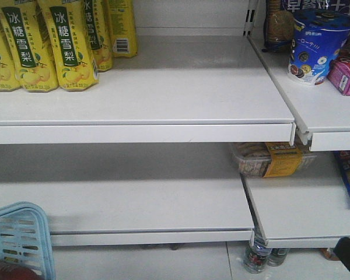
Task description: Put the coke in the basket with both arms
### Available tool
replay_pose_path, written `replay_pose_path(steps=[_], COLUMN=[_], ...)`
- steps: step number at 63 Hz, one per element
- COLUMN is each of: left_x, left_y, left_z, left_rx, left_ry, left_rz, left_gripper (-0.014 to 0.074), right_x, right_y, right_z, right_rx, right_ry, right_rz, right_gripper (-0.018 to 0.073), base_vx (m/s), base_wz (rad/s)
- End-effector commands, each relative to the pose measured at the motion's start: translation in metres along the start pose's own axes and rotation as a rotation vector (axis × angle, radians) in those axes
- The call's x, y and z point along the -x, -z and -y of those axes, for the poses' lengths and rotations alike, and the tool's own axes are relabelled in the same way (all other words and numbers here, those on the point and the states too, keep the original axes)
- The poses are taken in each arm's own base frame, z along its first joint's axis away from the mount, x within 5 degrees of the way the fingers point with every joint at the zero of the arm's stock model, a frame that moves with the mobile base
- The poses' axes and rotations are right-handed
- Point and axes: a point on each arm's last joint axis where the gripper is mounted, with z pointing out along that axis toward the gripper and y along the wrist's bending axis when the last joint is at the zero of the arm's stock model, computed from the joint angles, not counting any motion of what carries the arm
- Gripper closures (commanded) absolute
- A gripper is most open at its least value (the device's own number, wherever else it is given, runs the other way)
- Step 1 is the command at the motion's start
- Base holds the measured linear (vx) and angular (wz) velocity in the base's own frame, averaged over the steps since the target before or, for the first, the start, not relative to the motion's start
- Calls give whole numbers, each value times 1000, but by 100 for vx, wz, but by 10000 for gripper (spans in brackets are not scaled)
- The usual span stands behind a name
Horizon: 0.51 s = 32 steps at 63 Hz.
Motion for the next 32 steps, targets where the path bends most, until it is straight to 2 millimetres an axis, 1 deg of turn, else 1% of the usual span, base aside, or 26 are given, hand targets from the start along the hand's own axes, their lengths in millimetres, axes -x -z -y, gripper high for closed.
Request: replay_pose_path(steps=[1, 7, 18, 32], left_x=[19, 19, 21, 25], left_y=[6, 10, 11, 13], left_z=[7, 4, -1, -7], left_rx=[-42, -1, 107, 234], left_ry=[-108, -136, -171, -174], left_rz=[156, 188, 216, 270], left_gripper=[603, 603, 603, 603], right_x=[11, 11, 11, 11], right_y=[2, 2, 2, 2], right_z=[-6, -6, -6, -6], right_rx=[40, 40, 40, 40], right_ry=[39, 39, 39, 39], right_rz=[51, 51, 51, 51], right_gripper=[564, 564, 564, 564], base_vx=[0, 0, 0, 0], base_wz=[0, 0, 0, 0])
